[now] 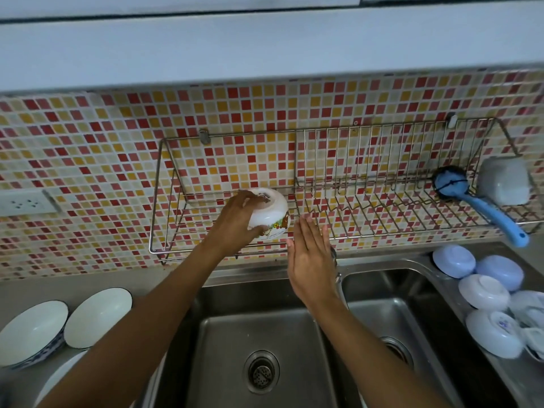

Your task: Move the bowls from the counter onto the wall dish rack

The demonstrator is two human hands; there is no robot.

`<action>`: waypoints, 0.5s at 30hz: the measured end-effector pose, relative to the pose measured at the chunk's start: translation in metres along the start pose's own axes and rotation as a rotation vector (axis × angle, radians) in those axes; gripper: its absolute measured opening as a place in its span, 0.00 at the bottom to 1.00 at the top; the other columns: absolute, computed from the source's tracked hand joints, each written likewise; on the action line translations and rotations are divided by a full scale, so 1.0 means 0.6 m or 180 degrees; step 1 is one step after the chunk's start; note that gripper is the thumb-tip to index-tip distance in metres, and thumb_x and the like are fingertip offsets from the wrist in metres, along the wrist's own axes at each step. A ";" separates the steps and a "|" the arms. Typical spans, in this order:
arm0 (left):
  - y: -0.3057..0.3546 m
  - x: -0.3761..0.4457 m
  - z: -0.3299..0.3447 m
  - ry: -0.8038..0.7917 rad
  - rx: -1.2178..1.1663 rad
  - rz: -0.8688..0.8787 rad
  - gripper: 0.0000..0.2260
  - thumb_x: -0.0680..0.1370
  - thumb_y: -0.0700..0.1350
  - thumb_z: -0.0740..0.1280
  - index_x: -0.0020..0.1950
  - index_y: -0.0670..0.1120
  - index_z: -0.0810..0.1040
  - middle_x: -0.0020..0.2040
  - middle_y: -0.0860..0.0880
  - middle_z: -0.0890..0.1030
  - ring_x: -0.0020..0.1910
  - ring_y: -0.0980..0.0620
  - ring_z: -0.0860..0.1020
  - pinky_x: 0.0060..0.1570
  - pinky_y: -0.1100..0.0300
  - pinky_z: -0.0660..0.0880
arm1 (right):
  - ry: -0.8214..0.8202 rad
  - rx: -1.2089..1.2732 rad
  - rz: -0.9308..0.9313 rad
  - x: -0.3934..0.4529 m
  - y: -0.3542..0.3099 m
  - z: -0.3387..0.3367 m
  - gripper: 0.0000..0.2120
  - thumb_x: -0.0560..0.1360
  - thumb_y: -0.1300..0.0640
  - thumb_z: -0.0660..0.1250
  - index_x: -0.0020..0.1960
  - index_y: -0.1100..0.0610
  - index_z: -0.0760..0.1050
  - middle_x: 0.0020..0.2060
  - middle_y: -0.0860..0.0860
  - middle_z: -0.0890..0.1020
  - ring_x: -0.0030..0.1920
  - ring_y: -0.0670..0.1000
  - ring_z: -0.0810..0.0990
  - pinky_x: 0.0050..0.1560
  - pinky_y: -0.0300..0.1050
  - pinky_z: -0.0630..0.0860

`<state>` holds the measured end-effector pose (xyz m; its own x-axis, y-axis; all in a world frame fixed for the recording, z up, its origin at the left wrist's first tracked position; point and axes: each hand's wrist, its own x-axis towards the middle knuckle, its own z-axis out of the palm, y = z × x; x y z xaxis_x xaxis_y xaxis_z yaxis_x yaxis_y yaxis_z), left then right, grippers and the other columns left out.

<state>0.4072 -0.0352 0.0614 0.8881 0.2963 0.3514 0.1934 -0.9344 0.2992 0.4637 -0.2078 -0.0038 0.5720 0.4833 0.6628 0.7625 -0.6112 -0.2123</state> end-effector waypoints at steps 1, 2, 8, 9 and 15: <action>-0.003 -0.005 0.004 0.0144 -0.0074 -0.0109 0.26 0.73 0.50 0.71 0.70 0.49 0.68 0.72 0.45 0.66 0.69 0.44 0.65 0.68 0.48 0.68 | 0.0089 0.0137 -0.0037 -0.001 0.004 0.001 0.22 0.82 0.51 0.52 0.68 0.63 0.71 0.67 0.58 0.74 0.70 0.55 0.70 0.76 0.52 0.51; -0.005 -0.009 0.008 0.0224 -0.0134 -0.0190 0.24 0.75 0.51 0.69 0.69 0.48 0.70 0.71 0.46 0.67 0.70 0.44 0.65 0.68 0.47 0.68 | 0.0205 0.0273 -0.0103 -0.003 0.008 0.003 0.21 0.82 0.51 0.54 0.67 0.62 0.72 0.66 0.57 0.76 0.69 0.54 0.71 0.76 0.52 0.52; 0.005 0.003 0.014 0.0004 -0.0393 -0.0087 0.22 0.76 0.51 0.67 0.69 0.48 0.71 0.71 0.47 0.70 0.70 0.46 0.65 0.70 0.50 0.63 | 0.0552 0.0443 -0.0333 -0.011 0.024 0.018 0.18 0.81 0.54 0.59 0.65 0.62 0.75 0.64 0.56 0.77 0.68 0.53 0.73 0.74 0.55 0.60; 0.009 0.005 0.014 -0.0048 -0.0444 -0.0099 0.23 0.76 0.51 0.67 0.70 0.49 0.70 0.72 0.48 0.69 0.70 0.46 0.65 0.70 0.51 0.63 | 0.0519 0.0445 -0.0300 -0.011 0.025 0.019 0.18 0.80 0.54 0.60 0.65 0.62 0.74 0.64 0.56 0.77 0.68 0.53 0.73 0.74 0.55 0.60; 0.010 -0.039 0.016 0.0302 0.0316 -0.0276 0.26 0.80 0.60 0.52 0.75 0.50 0.61 0.75 0.46 0.65 0.73 0.45 0.62 0.73 0.47 0.59 | -0.0103 0.0353 0.0101 -0.025 0.004 0.005 0.25 0.82 0.48 0.51 0.75 0.59 0.60 0.76 0.54 0.61 0.77 0.53 0.53 0.77 0.52 0.46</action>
<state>0.3916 -0.0499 0.0462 0.8238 0.3896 0.4118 0.3120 -0.9181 0.2444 0.4575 -0.2148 -0.0163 0.6045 0.4859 0.6312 0.7715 -0.5543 -0.3122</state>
